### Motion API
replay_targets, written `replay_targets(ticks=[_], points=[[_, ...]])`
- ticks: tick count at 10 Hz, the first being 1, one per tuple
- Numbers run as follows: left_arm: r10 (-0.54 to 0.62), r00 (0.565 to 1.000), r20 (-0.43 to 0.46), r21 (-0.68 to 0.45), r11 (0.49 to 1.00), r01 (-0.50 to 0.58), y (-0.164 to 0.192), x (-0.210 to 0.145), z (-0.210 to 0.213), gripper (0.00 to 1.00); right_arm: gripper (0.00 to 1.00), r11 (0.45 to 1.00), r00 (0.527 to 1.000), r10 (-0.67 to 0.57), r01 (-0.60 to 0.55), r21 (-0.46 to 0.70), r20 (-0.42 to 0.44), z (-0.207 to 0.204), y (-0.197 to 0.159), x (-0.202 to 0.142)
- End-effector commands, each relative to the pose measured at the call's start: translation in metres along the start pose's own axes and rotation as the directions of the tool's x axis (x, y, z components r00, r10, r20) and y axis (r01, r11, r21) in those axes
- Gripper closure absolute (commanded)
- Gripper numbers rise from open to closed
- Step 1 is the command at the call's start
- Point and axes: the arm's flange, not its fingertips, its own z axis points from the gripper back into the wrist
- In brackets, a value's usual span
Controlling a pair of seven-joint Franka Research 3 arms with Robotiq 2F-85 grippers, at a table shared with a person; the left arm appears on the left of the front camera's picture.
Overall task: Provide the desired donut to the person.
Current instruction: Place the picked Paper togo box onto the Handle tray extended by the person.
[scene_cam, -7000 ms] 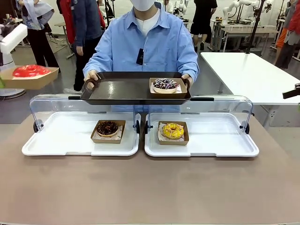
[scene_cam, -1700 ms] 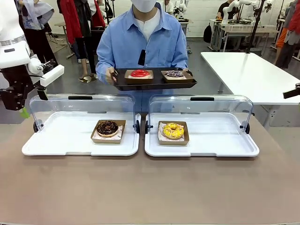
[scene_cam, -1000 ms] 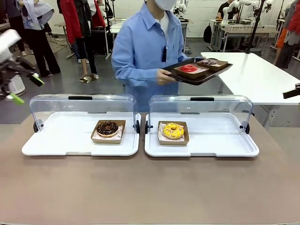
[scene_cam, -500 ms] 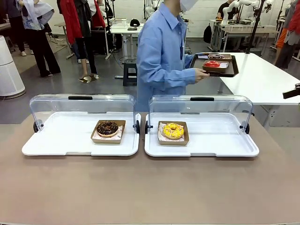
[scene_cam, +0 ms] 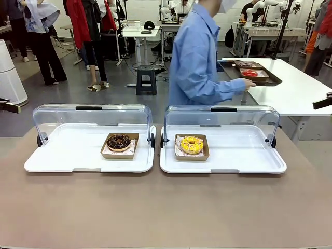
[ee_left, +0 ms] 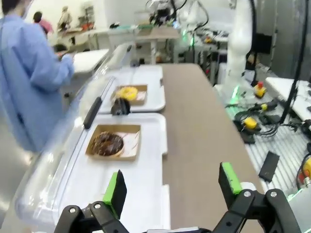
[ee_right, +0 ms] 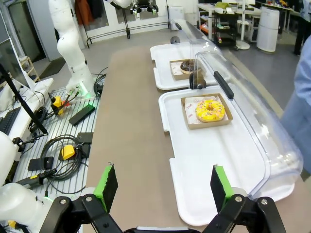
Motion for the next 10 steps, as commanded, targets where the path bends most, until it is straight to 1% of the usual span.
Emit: replay_targets(ticks=[1, 2, 3, 4, 5, 10], points=[[0.002, 0.996, -0.088, 0.062, 0.998, 0.003, -0.015, 0.005, -0.009, 0.0, 0.0, 1.0, 1.0, 0.004, -0.004, 0.004, 0.008, 0.0, 0.0, 0.001], [0.002, 0.991, -0.13, 0.073, 0.997, 0.008, -0.012, 0.006, -0.009, 0.0, 0.0, 1.0, 1.0, 0.004, -0.004, 0.004, 0.008, 0.0, 0.0, 0.001], [-0.008, 0.991, -0.137, 0.064, 0.998, 0.017, -0.008, 0.009, -0.008, 0.0, 0.0, 1.0, 1.0, 0.004, -0.004, 0.004, 0.008, 0.0, 0.0, 0.001], [-0.033, 0.991, -0.127, 0.047, 0.998, 0.039, -0.008, 0.009, -0.011, 0.0, 0.0, 1.0, 1.0, 0.004, -0.004, 0.004, 0.008, 0.0, 0.0, 0.001], [-0.017, 0.994, -0.11, 0.063, 0.998, 0.024, -0.002, 0.007, -0.002, 0.0, 0.0, 1.0, 1.0, 0.004, -0.004, 0.004, 0.008, 0.0, 0.0, 0.001], [-0.017, 0.994, -0.11, 0.063, 0.998, 0.024, -0.002, 0.007, -0.002, 0.0, 0.0, 1.0, 1.0, 0.004, -0.004, 0.004, 0.008, 0.0, 0.0, 0.001]])
